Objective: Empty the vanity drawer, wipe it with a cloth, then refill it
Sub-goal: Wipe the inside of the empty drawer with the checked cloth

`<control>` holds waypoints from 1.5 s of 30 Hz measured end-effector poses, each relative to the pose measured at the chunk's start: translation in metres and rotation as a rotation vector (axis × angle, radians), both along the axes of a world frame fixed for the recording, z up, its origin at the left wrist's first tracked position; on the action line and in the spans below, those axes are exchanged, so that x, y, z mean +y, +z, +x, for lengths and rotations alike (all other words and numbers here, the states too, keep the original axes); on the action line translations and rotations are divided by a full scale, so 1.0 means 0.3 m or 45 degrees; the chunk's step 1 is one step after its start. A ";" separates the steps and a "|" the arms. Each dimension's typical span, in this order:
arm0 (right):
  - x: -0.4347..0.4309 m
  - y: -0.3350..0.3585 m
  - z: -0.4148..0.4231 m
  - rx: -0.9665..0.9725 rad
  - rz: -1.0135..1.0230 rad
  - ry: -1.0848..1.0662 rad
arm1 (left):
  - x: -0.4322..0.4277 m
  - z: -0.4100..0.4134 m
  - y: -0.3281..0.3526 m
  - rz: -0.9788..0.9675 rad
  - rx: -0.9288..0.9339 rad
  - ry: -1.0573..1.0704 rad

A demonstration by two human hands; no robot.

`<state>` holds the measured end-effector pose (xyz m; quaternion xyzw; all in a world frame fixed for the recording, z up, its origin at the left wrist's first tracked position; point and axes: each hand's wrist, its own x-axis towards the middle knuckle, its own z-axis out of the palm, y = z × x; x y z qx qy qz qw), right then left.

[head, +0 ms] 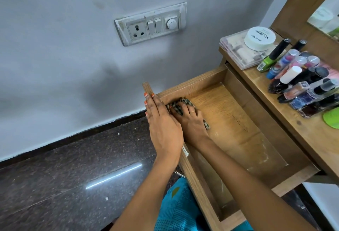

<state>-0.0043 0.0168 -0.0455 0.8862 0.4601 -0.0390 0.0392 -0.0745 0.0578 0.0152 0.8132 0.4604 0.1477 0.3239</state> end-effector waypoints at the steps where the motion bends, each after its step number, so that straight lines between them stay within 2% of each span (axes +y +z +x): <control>1: 0.009 -0.005 0.006 -0.007 0.011 0.006 | 0.001 0.001 -0.001 0.008 0.007 0.000; 6: -0.017 -0.011 0.052 0.022 0.137 0.044 | 0.001 0.000 -0.003 0.029 0.027 -0.005; 9: -0.035 -0.019 0.109 0.168 0.088 0.082 | 0.006 -0.002 -0.007 0.041 0.049 -0.011; 12: -0.073 -0.015 0.170 0.152 0.093 0.057 | 0.008 -0.002 -0.007 0.049 0.062 -0.016; 15: -0.107 -0.008 0.228 0.191 0.096 -0.013 | 0.005 -0.004 -0.002 0.053 0.064 -0.023; 21: -0.174 0.016 0.337 0.327 0.173 -0.319 | 0.004 -0.005 0.001 0.055 0.073 -0.024; 29: -0.227 0.023 0.292 0.389 0.104 -0.355 | 0.001 -0.009 -0.001 0.081 0.057 -0.018; 34: -0.336 0.023 0.232 0.300 -0.018 -0.337 | 0.001 -0.008 -0.008 0.098 0.043 -0.018; 45: -0.194 0.019 0.324 0.325 0.101 -0.290 | 0.002 -0.009 -0.002 0.065 0.056 -0.023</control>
